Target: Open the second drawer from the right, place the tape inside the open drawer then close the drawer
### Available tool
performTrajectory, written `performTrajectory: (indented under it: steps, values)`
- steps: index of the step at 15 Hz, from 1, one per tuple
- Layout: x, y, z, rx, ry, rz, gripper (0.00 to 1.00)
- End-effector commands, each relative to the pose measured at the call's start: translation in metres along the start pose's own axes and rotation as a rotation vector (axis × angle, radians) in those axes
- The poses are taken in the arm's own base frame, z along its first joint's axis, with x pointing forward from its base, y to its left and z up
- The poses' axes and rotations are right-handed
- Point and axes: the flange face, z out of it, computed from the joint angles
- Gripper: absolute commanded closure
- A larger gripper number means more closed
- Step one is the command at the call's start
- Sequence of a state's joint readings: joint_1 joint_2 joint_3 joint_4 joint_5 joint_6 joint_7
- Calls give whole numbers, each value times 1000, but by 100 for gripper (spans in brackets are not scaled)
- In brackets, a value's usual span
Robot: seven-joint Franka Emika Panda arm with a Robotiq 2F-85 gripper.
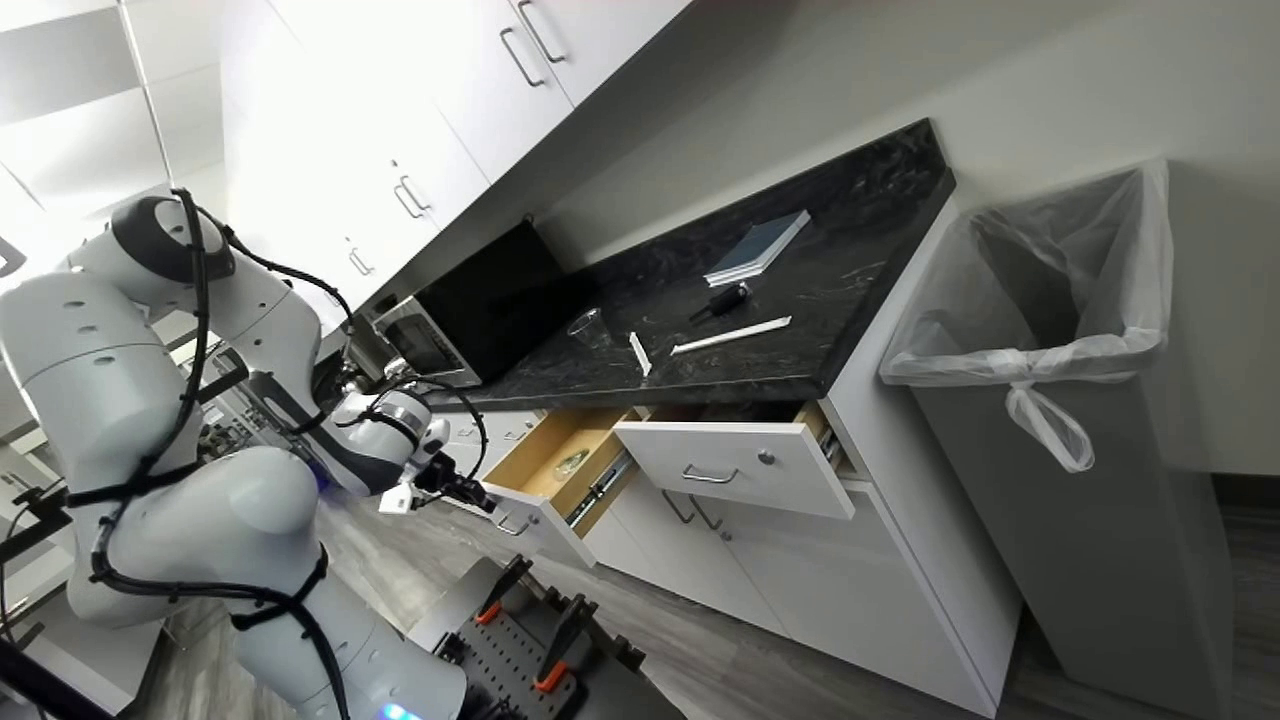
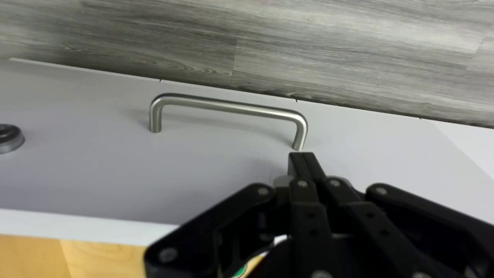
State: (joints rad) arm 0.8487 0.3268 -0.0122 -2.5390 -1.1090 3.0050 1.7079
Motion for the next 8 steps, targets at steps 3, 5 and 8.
performTrajectory:
  steps: [3,5,8]
  values:
    - [30,-6,6,-26,160,-44,100]
    - [35,-3,10,-33,200,-52,100]
    - [46,9,21,-42,246,-44,100]
